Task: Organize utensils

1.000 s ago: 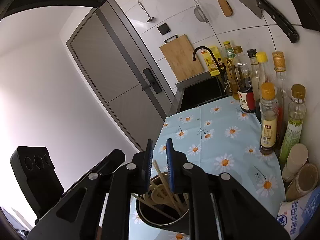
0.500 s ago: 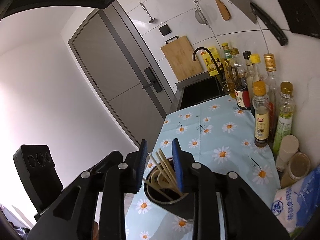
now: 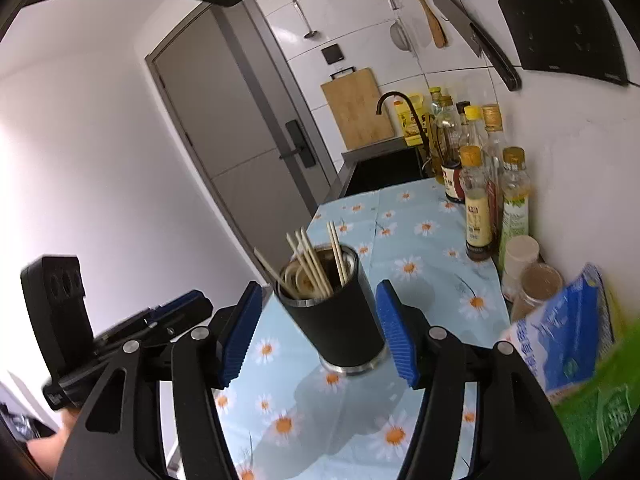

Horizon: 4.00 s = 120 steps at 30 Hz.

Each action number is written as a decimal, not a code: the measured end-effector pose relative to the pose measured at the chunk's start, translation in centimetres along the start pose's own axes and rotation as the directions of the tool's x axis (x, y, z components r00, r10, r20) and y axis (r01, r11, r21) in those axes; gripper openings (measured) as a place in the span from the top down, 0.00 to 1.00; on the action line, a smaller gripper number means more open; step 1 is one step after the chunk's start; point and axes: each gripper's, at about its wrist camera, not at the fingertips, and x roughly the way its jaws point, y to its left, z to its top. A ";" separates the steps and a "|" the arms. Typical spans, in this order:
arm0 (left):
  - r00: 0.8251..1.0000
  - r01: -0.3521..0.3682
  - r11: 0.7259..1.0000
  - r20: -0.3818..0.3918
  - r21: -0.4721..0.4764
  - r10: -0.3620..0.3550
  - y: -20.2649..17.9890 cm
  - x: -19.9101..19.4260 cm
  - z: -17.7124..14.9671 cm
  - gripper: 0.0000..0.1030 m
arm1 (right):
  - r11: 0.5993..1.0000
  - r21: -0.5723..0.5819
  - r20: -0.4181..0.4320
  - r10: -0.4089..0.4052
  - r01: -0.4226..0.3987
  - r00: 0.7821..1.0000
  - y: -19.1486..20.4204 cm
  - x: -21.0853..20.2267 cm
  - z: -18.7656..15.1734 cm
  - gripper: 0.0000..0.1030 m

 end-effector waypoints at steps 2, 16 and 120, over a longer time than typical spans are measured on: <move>0.999 -0.029 1.000 -0.025 -0.002 0.029 -1.1 -0.7 -1.0 0.57 | 1.000 0.003 -0.013 0.016 -0.016 1.000 -0.3 -0.7 -0.8 0.37; 0.981 -0.154 0.987 -0.125 -0.045 0.148 -5.6 -3.6 -7.7 0.11 | 0.997 -0.077 -0.078 -0.016 0.010 0.997 -1.9 -5.6 -6.9 0.05; 0.969 -0.190 0.978 -0.175 -0.090 0.173 -6.0 -5.4 -13.4 0.06 | 0.990 -0.128 -0.157 -0.082 0.062 0.984 -1.4 -6.7 -13.4 0.05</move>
